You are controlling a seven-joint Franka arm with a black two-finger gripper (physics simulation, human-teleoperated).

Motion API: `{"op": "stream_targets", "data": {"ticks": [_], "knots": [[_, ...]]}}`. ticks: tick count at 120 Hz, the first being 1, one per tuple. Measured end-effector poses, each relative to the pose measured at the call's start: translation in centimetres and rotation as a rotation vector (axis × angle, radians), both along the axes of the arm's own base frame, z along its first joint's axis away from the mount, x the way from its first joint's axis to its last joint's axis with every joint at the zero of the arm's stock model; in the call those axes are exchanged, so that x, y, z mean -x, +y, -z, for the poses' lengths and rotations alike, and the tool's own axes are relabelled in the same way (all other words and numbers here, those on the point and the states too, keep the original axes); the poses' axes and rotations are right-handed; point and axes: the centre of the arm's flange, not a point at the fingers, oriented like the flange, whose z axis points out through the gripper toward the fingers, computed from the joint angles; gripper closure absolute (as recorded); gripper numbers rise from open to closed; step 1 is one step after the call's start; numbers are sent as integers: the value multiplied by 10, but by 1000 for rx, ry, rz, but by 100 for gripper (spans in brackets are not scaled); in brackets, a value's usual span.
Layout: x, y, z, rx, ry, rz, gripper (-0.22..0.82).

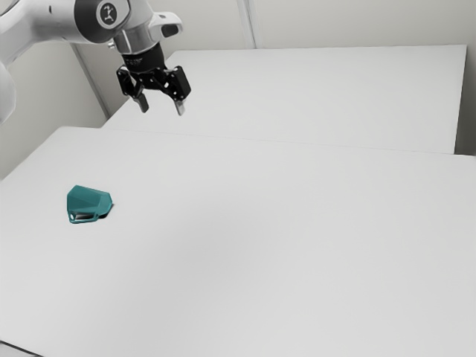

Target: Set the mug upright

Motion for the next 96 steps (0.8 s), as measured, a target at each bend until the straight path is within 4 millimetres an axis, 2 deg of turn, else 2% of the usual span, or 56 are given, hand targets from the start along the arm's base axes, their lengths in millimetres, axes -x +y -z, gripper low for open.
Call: {"op": "stream_targets", "data": {"ticks": [13, 41, 53, 65, 86, 91, 96], "knots": [[0, -9, 0, -2, -4, 17, 0], [3, -8, 0, 1, -9, 16, 0], [15, -7, 5, 2, -6, 12, 0], [22, -5, 26, 11, 12, 4, 0], [8, -3, 70, 55, 52, -19, 0], [0, 6, 84, 66, 63, -40, 0], [-7, 33, 94, 77, 64, -86, 0]]}}
